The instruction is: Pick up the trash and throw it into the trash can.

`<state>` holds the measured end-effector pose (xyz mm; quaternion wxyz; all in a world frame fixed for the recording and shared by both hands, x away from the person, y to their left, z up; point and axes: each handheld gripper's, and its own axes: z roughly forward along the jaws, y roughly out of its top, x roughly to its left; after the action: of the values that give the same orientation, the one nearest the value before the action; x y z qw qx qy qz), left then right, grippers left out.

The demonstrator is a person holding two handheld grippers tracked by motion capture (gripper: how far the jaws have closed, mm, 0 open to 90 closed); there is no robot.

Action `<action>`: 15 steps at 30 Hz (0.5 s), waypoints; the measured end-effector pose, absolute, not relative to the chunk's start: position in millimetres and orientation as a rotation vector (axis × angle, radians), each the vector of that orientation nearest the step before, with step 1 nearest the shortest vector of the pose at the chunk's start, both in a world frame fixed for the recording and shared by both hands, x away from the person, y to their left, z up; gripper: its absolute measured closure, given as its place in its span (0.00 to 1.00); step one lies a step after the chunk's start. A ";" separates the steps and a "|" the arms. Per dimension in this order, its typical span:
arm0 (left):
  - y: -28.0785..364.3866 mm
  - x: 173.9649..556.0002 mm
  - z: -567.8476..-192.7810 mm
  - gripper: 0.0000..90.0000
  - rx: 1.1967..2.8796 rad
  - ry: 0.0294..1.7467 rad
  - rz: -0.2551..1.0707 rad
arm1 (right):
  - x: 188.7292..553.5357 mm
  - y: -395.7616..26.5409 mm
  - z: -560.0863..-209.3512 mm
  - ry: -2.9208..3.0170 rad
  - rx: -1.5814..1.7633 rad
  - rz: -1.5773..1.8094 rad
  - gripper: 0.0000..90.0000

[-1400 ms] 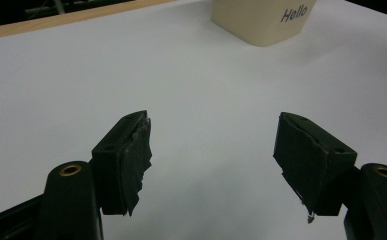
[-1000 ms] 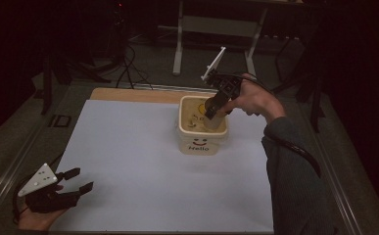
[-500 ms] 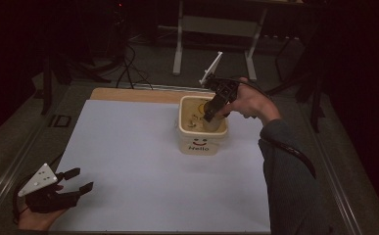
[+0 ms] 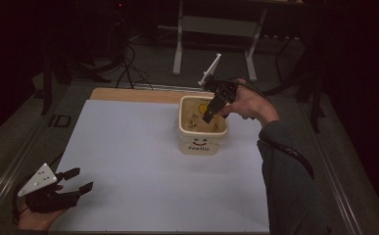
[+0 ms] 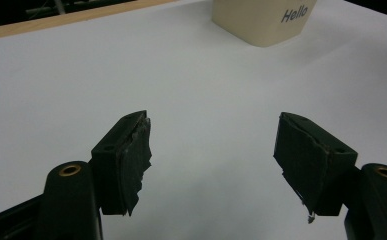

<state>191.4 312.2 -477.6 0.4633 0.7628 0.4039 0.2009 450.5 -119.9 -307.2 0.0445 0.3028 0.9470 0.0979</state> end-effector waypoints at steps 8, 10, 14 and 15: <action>311.9 191.6 -477.7 0.34 1.879 0.994 0.493 | 447.3 -124.7 -308.0 2.902 0.910 0.317 0.15; 311.9 191.7 -477.7 0.34 1.879 0.994 0.493 | 446.7 -126.1 -308.8 2.901 0.911 0.323 0.15; 311.6 191.8 -477.9 0.34 1.878 0.993 0.493 | 444.5 -129.4 -307.0 2.903 0.908 0.357 0.16; 311.6 191.9 -477.8 0.34 1.877 0.994 0.494 | 443.9 -130.3 -306.2 2.904 0.907 0.376 0.17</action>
<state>191.9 311.6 -477.8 0.4622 0.7633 0.4042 0.2009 443.9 -130.3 -306.2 0.0380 0.2956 0.9467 0.1226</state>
